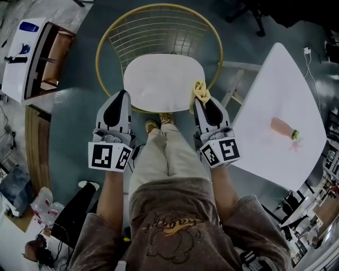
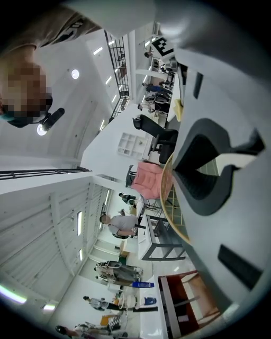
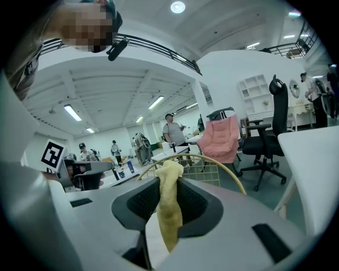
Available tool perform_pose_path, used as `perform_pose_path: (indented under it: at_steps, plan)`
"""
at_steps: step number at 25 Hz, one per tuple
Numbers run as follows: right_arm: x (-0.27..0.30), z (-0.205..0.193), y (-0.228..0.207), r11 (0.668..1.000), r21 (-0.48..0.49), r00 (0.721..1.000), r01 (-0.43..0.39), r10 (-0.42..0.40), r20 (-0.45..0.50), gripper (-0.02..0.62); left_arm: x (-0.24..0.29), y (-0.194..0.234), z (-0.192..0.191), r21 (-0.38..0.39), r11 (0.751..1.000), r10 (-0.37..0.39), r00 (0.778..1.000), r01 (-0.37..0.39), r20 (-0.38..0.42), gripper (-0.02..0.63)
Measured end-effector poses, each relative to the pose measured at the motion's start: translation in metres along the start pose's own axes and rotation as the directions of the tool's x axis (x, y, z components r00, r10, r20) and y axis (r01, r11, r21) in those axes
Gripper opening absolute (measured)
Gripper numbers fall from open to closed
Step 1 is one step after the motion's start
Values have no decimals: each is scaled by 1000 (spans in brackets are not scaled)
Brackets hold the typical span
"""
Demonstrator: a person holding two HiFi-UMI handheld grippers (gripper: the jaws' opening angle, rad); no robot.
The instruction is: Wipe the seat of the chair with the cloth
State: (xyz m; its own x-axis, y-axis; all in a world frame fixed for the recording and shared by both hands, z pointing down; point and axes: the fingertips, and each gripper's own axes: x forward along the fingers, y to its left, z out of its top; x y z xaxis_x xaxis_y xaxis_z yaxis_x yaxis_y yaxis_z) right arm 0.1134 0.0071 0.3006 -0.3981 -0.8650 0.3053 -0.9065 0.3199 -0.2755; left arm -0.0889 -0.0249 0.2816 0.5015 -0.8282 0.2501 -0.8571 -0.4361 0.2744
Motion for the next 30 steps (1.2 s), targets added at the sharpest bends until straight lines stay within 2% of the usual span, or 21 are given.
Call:
perform_pose_path:
  at_steps: [9,15,19,25,30]
  plan:
    - [31,-37,-19,999,3,997,41,-41,-58,112,22,10,-31,-15,1000,-5,999,4,-31,3]
    - [49,-46,-45,995,-21,992,100,-101,-74,112,23,12,-37,-9,1000,-6,999,6,-37,3]
    - [66,-61,-64,991,-48,984,126,-131,-120,112,25,12,-39,-2,1000,-14,999,14,-39,3]
    - [98,-95,-88,986,-105,962,130,-151,-227,112,27,17,-45,-4,1000,-5,999,5,-35,3]
    - [121,-131,-118,981,-128,924,147,-183,-337,112,27,20,-50,-1,1000,-1,999,1,-42,3]
